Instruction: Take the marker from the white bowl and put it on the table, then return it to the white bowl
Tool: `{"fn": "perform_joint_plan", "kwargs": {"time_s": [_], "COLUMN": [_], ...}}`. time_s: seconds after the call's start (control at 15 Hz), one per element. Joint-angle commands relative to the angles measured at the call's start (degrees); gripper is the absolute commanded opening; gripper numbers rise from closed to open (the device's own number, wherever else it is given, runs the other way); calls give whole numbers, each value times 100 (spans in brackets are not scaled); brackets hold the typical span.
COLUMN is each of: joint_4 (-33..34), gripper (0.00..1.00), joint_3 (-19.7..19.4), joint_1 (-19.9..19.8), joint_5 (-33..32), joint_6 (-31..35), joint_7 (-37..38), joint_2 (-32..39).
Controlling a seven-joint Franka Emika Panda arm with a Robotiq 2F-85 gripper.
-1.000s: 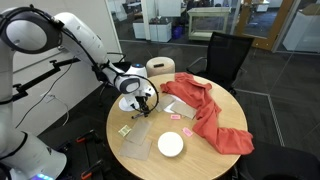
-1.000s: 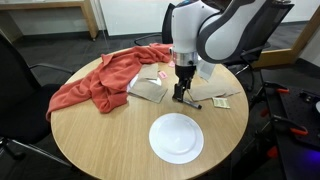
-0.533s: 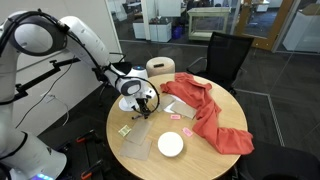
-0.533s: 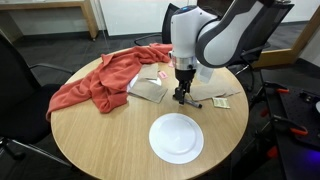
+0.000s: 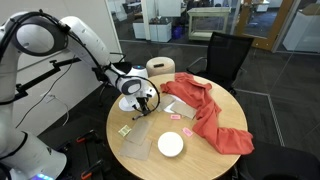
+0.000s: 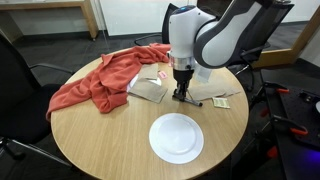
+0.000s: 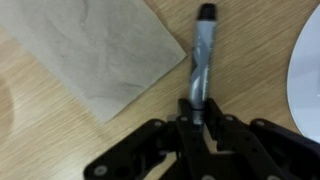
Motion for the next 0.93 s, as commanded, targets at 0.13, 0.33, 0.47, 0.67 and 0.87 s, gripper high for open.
{"fn": "perform_joint_plan", "kwargs": {"time_s": [0.13,0.33,0.47,0.67,0.87], "joint_4": [-99,-148,-186,-219,-210], "gripper": [5,5,5,5,5], "joint_3": [-169,-323,-465,-679,-1021], "joint_1": [77,44,22,-25,28], "joint_5": [-34,48,98,165,51], "joint_6": [108,252,353,533,774], "joint_7": [166,400,606,941,1388], "joint_2": [-188,-449,-676,-1008,-1234]}}
